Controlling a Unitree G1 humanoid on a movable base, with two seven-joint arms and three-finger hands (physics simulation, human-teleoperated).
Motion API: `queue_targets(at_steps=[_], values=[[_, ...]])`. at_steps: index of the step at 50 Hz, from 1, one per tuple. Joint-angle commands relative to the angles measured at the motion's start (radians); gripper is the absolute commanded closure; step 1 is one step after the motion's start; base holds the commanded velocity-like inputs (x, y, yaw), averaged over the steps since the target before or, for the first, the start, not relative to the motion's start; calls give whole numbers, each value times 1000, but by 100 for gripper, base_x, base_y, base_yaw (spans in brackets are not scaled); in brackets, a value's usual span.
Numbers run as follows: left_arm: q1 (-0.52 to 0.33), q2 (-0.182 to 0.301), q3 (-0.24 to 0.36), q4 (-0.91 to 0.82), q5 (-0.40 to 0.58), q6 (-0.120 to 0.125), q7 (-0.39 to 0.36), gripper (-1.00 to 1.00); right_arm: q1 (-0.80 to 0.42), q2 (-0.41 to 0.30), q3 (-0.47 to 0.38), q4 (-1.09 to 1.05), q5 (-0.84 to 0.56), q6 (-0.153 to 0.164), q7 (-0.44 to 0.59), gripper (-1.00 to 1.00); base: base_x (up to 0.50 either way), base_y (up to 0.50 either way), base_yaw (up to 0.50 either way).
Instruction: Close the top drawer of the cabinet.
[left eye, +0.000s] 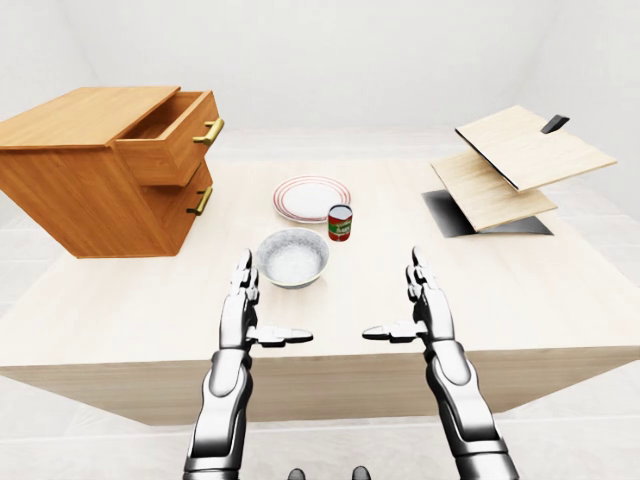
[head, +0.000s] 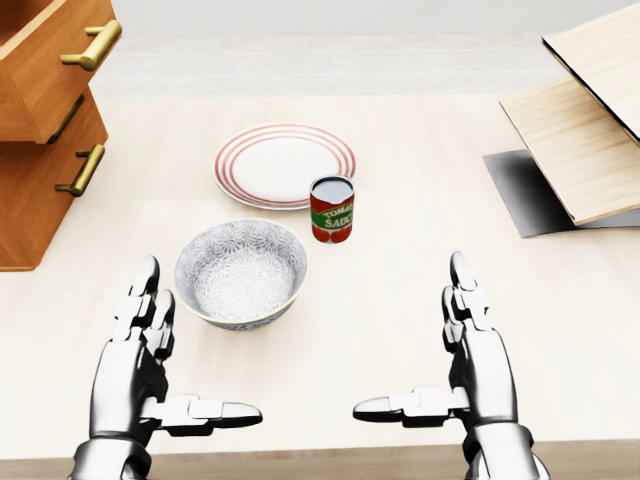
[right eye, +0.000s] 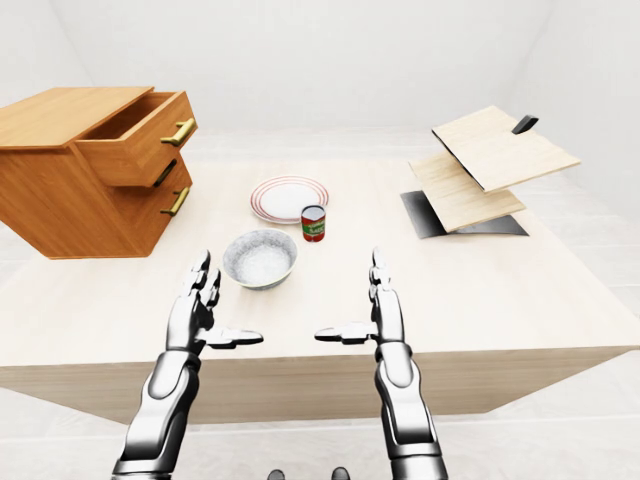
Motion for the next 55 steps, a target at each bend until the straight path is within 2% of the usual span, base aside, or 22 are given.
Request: queue_targets(at_steps=[1,2,4,6,9,11,12,13,15,16,19,20,24,25,26,30,31,33,40,48,55], values=[[-41,20,51,39,3,34,-21,-100,-9,-21,-4,-16,41,7,25,-100,0,0,0],[-41,21,45,32,9,36,-17,-100,-9,-17,-9,-14,36,8,28,-100,0,0,0],[-50,24,44,65,15,18,-12,-100,-18,-11,-20,0,34,1,37,-100,0,0,0],[-51,26,43,77,20,12,-8,-100,-24,-7,-23,2,30,3,38,-100,0,0,0],[-50,27,46,65,13,21,-3,-100,-26,-1,-23,12,15,-8,44,-100,0,0,0],[-39,27,37,55,23,14,0,-100,-19,3,-25,-4,12,-3,44,-100,0,0,0],[-30,29,32,34,33,3,1,-100,-14,5,-27,-16,10,-13,43,-100,0,0,0],[-23,27,37,10,29,15,7,-100,-9,4,-27,-33,4,-10,40,-100,0,0,0],[-8,33,36,-52,47,41,19,-100,1,8,-35,-85,10,31,35,-100,0,0,0],[-3,36,41,-106,51,67,24,-100,2,8,-45,-150,31,79,40,-100,0,0,0],[0,36,42,-128,55,77,23,-100,0,6,-49,-163,29,89,37,-100,0,0,0],[-11,44,74,-270,28,116,28,-100,-10,5,-73,-333,43,114,6,-100,0,0,0],[-58,56,128,-431,-11,116,37,-100,-34,-15,-92,-438,43,114,9,-100,0,0,0],[-58,56,129,-431,-12,116,37,-100,-34,-14,-92,-439,42,114,10,-100,0,0,0],[-81,76,136,-505,-15,116,34,-100,-42,-23,-102,-471,42,114,10,-100,0,0,0],[-89,77,140,-507,-13,116,34,-100,-44,-24,-107,-473,39,114,13,-100,0,0,0],[-108,87,134,-555,-6,116,32,-100,-72,-41,-126,-586,52,114,15,-100,0,0,0],[-126,89,146,-603,-15,116,29,-100,-96,-54,-143,-636,56,114,21,-100,0,0,0],[-159,96,164,-634,-19,116,34,-100,-154,-60,-194,-715,84,114,18,-100,0,0,0],[-225,115,187,-725,-46,116,46,-100,-172,-86,-180,-743,65,114,29,-100,0,0,0],[-238,124,190,-724,-51,116,55,-100,-184,-87,-182,-749,61,114,33,-100,0,0,0]])
